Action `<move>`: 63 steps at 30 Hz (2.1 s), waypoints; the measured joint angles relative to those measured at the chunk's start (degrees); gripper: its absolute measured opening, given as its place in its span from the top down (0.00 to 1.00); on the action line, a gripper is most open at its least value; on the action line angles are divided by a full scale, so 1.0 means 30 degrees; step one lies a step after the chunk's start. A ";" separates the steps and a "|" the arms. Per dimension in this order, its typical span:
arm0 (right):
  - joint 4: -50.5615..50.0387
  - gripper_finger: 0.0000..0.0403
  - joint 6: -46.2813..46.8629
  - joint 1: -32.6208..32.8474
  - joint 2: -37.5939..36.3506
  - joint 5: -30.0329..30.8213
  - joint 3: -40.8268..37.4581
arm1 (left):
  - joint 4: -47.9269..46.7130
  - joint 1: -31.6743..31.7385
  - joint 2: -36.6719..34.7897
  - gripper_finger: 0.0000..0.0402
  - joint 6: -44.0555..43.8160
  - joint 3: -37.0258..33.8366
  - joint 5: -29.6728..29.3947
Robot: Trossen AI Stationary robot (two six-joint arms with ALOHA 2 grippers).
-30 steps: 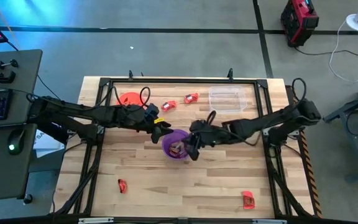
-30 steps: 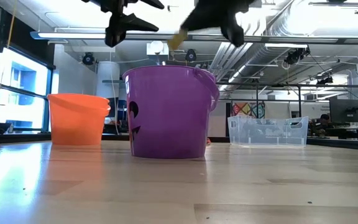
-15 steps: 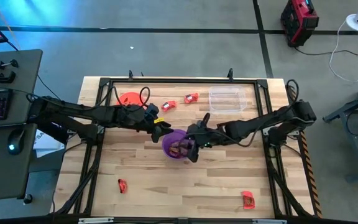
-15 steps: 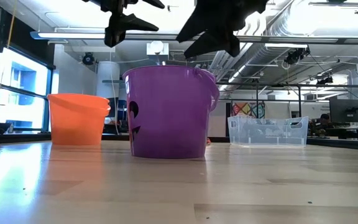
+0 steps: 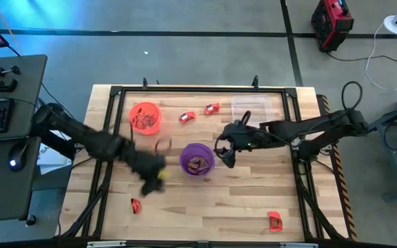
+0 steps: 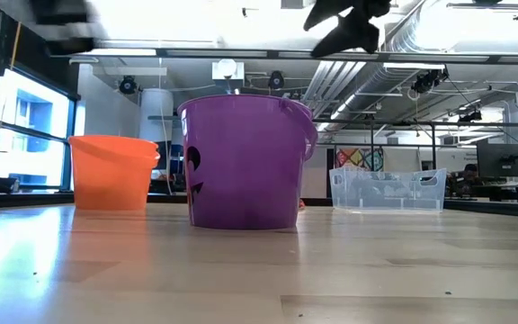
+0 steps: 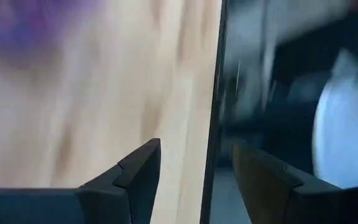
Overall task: Sort candy by brand, put in halloween buckets
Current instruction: Put the orange chocolate into the transparent bin
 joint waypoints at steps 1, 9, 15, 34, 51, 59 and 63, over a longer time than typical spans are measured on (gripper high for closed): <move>-0.0440 0.36 0.0077 0.0003 -0.0203 0.0161 0.0000 | -0.1095 -0.1175 0.0114 0.54 -0.0139 0.0007 0.0021; -0.0933 0.36 0.0210 0.0003 -0.0329 0.0687 0.0000 | -0.7308 -0.8442 0.1585 0.54 0.0942 -0.0022 -0.4176; -0.0927 0.36 0.1155 0.0003 -0.0223 0.0773 0.0000 | -0.6106 -0.8630 0.3266 0.54 -0.0255 -0.1770 -0.2635; -0.0943 0.36 0.2027 0.0040 -0.0215 0.0687 0.0000 | -0.3411 -0.8898 0.2838 0.54 -0.2135 -0.4415 -0.3050; -0.1307 0.36 0.1990 0.0040 -0.0208 0.0694 0.0000 | -0.2557 -0.8912 0.3661 0.82 -0.1492 -0.4415 -0.2852; -0.0982 0.36 0.2019 0.0062 -0.0481 0.0505 0.0000 | -0.3103 -0.8657 0.1857 0.99 -0.2134 -0.4404 -0.2273; -0.0424 0.36 0.2372 0.0062 -0.1908 0.0705 0.0477 | -0.5524 -0.7592 -0.1155 1.00 -0.2206 -0.3612 -0.3631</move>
